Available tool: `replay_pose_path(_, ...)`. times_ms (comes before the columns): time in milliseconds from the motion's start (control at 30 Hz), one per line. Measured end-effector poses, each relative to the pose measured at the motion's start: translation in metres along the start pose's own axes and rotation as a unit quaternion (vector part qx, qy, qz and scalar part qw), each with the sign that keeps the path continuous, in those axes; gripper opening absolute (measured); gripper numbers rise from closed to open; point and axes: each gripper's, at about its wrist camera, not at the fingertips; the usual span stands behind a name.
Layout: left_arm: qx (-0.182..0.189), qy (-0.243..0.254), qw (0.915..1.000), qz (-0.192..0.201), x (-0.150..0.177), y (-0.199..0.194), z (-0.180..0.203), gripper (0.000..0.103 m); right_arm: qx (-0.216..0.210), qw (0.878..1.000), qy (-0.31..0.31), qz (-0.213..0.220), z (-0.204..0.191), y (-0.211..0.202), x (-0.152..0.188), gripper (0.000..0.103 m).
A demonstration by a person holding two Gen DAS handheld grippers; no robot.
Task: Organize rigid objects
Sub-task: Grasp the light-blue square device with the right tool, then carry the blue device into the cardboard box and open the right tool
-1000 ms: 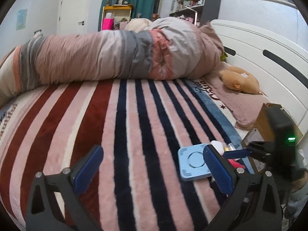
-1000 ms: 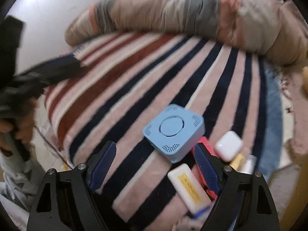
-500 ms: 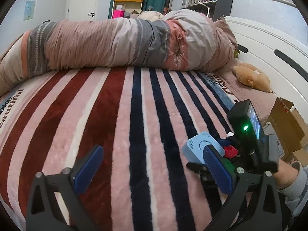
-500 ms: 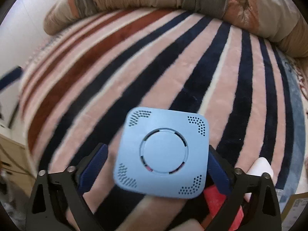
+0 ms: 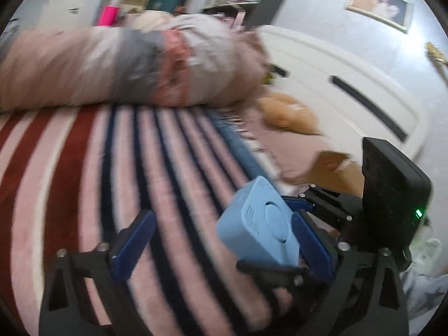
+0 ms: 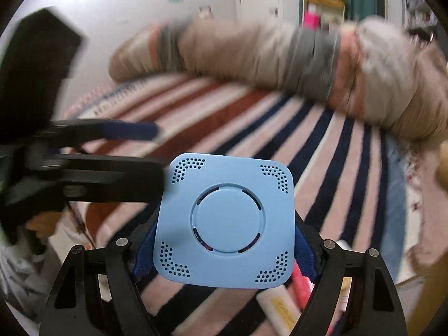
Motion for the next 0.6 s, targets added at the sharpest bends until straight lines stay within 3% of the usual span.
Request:
replay_pose_path(200,0.100,0.046,0.9939,0.000,-0.058,0.022,0.067,0.067,0.028,0.994,0.005,0.103,0.010,-0.085,-0.006,0.079)
replay_pose_path(300,0.153,0.065,0.9860,-0.013,-0.085,0.045,0.106,0.045,0.048,0.990,0.026,0.127,0.039,-0.122,0.000,0.079)
replay_pose_path(433,0.180,0.102,0.9771,-0.049,-0.114,0.091,0.162,0.040,0.066,0.986,0.071,0.133,0.093,-0.158,0.019,0.079)
replay_pose_path(600,0.212,0.144,0.9592,-0.119,-0.126,0.171,0.227,0.034,0.126,0.980,0.133,0.072,0.170,-0.182,0.044,0.078)
Point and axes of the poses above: each gripper's, at about its wrist camera, not at the fingertips, and y roughly the way its jaws point, z to its right, x to its underside, and after that the axes turned 12 degrees about y, right-handed
